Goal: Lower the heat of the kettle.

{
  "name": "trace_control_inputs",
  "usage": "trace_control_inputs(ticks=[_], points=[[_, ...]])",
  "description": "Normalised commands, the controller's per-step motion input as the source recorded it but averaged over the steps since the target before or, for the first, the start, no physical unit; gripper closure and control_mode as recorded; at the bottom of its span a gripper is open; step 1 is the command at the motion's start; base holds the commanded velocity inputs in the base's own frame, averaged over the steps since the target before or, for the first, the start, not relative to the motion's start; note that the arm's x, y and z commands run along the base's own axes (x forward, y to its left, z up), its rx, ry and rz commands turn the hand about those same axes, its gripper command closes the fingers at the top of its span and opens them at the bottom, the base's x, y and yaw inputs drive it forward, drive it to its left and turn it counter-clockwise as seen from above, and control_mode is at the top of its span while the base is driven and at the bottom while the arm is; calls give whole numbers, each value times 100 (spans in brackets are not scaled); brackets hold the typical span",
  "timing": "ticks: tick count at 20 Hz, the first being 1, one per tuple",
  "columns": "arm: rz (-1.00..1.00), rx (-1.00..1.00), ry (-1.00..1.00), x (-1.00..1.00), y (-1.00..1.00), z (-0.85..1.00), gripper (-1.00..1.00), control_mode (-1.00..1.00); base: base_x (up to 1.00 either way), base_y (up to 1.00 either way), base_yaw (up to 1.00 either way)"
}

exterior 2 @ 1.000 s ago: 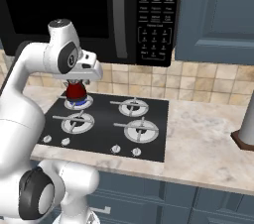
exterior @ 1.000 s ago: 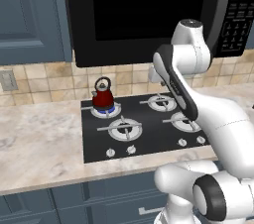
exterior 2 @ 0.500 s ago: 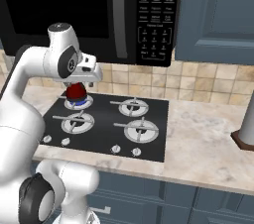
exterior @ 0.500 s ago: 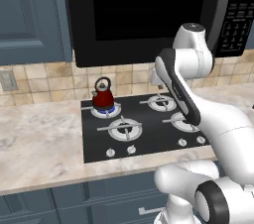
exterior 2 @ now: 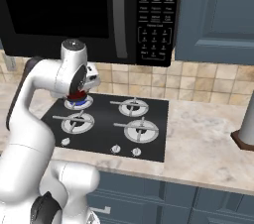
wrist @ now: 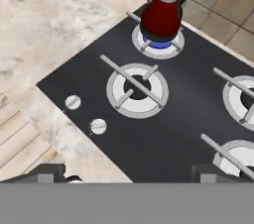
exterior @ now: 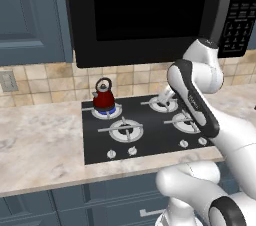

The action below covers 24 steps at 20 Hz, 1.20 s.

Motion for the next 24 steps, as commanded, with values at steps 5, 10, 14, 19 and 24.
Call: trace_control_inputs(ticks=[5,10,14,19,24], points=[[87,-20,-3,-3,2,-3,-100,-100,0,0,0],[81,-26,0,-11,29,-1,-100,-100,0,0,0],[76,-27,0,-19,45,-6,-100,-100,0,0,0],[76,-25,0,-17,44,-25,-100,-100,0,0,0],[76,-12,0,-29,29,-50,-100,-100,0,0,0]])
